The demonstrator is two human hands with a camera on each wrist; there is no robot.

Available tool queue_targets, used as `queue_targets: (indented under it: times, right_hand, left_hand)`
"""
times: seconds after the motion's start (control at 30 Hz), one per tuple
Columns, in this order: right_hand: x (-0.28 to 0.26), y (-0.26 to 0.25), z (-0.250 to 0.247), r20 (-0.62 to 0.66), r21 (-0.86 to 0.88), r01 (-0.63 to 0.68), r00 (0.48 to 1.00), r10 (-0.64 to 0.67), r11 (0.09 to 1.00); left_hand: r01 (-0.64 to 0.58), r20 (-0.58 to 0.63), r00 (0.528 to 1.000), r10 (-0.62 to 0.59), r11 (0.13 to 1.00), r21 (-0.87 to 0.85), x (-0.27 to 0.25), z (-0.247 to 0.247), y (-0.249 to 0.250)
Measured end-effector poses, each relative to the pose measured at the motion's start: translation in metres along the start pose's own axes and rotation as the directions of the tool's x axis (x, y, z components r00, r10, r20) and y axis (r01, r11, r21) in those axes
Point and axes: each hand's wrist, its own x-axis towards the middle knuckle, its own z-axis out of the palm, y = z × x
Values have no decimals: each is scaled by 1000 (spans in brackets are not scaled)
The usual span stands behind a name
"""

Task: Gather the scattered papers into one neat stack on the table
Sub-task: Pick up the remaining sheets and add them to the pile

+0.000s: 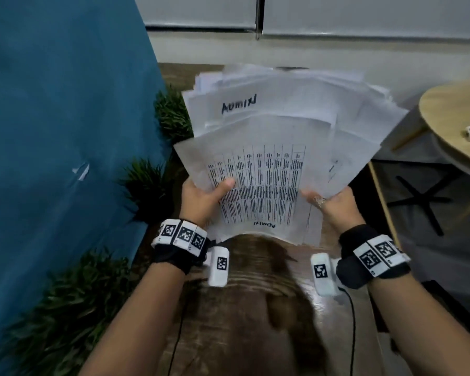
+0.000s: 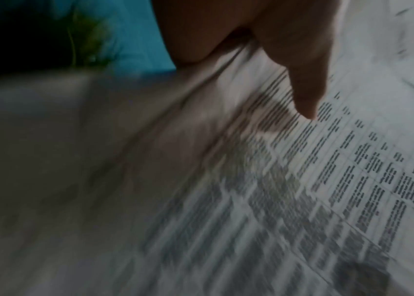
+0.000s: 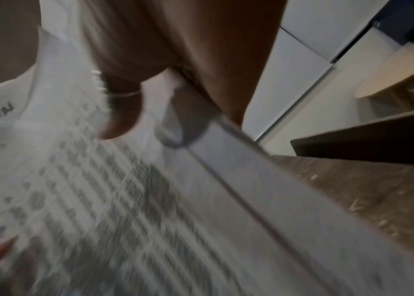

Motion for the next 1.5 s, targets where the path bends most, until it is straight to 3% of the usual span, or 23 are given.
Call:
queue_targets:
  times: [0.1,0.17,0.23,0.33,0.43,0.5,0.57,0.67,0.73,0.8,0.9,1.0,1.1,1.23,1.4,1.5]
  right_hand:
    - [1,-7,-3,196,-16,-115,974,116,993]
    - [9,-2,4,237,-75,-154,957,168,985]
    - [18,6,13,141,-77,-168,974,177,983]
    - [26,15,13,-9,-37,-227,974,227,973]
    - [26,27,11,-121,-27,-261,959,256,965]
    - [19,20,16,-175,3,-251,953,248,968]
    - [16,14,18,-202,38,-231,951,234,972]
    - [10,-3,26,-213,61,-112,969,123,992]
    - [8,-20,32,-219,66,-3,976,17,998]
    - [6,-33,34,-235,106,94,970,-66,990]
    - [5,-28,29,-223,169,106,972,-67,980]
    - [2,-4,28,-109,191,-6,994,27,982]
    - [10,5,29,-88,101,-26,996,35,995]
    - [22,11,18,-120,77,-21,992,31,997]
    - [30,24,9,-43,95,-134,989,138,986]
    - [38,27,8,-46,62,-162,985,165,985]
  left_hand:
    - [-46,99,994,33,991,123,-1,-15,1]
    - [-87,117,990,73,989,116,2,-15,2]
    - [-156,78,986,148,982,109,3,-7,7]
    - [-157,-14,987,158,987,47,8,1,14]
    - [-161,35,987,159,986,49,8,0,6]
    - [-51,75,996,46,997,66,1,-2,-12]
    - [38,16,999,-41,986,164,-5,-2,-37]
    - [4,-159,986,47,952,306,-7,5,-52]
    - [-27,-262,961,94,968,250,-2,12,-42]
    - [-91,-288,949,128,986,137,-1,16,-24]
    - [-103,-190,977,101,995,-1,-10,13,-13]
    - [-40,-112,993,37,999,-27,-11,12,-19]
    - [-68,-102,992,74,996,62,-3,19,-17]
    - [-51,-132,990,48,999,-17,13,28,-12]
    - [-37,44,998,35,998,59,21,25,-23]
    - [-55,81,996,47,993,100,26,25,-14]
